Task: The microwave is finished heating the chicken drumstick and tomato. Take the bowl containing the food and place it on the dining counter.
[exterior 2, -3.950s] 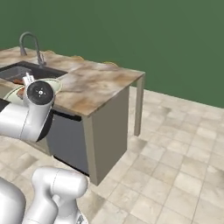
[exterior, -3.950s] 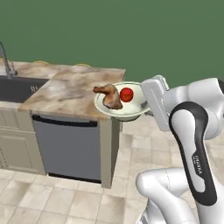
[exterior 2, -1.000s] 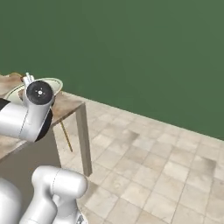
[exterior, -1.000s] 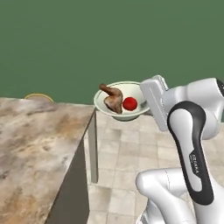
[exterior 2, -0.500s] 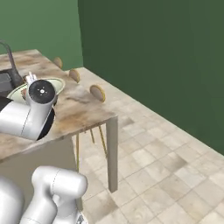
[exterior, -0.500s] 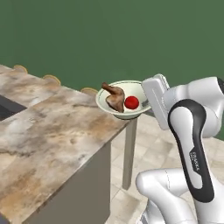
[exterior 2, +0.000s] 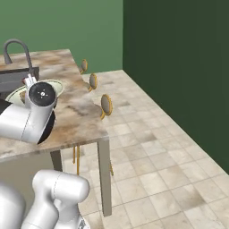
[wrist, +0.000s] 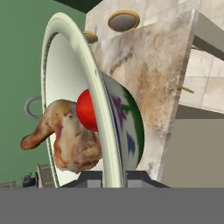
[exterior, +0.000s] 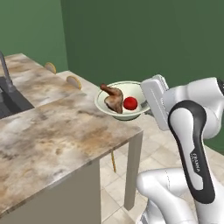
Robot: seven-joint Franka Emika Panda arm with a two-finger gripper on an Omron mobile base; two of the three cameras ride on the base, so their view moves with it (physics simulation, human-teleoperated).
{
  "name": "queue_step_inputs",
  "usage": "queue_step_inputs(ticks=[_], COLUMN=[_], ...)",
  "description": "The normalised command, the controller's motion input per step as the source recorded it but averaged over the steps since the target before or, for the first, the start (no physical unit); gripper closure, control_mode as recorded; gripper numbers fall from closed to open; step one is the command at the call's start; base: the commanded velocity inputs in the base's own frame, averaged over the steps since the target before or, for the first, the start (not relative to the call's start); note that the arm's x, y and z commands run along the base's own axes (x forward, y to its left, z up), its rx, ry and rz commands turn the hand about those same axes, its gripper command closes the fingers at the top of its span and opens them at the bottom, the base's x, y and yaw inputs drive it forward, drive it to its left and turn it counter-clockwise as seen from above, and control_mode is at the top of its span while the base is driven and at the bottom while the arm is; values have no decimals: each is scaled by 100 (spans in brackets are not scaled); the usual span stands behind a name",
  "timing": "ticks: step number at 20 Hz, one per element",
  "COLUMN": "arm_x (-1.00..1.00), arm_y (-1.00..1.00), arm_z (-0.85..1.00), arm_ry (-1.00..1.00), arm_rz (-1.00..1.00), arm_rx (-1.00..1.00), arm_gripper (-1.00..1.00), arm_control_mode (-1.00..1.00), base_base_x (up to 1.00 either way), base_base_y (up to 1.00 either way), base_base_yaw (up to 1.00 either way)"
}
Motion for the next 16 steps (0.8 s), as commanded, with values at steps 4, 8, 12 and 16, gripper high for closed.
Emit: queue_step_inputs(ticks=[4, 8, 12, 16], arm_x=[14, 92, 100, 100], arm_y=[-6, -16, 11, 28], arm_z=[0, -5, -34, -53], arm_ry=[0, 5, 11, 3], arm_rz=[8, 25, 15, 4], arm_rx=[0, 0, -2, -4], arm_gripper=[100, 100, 100, 100], arm_control_mode=[-100, -100, -100, -100], base_base_x=[35, 0, 0, 0], base_base_y=[-24, 0, 0, 0], base_base_yaw=[26, 0, 0, 0])
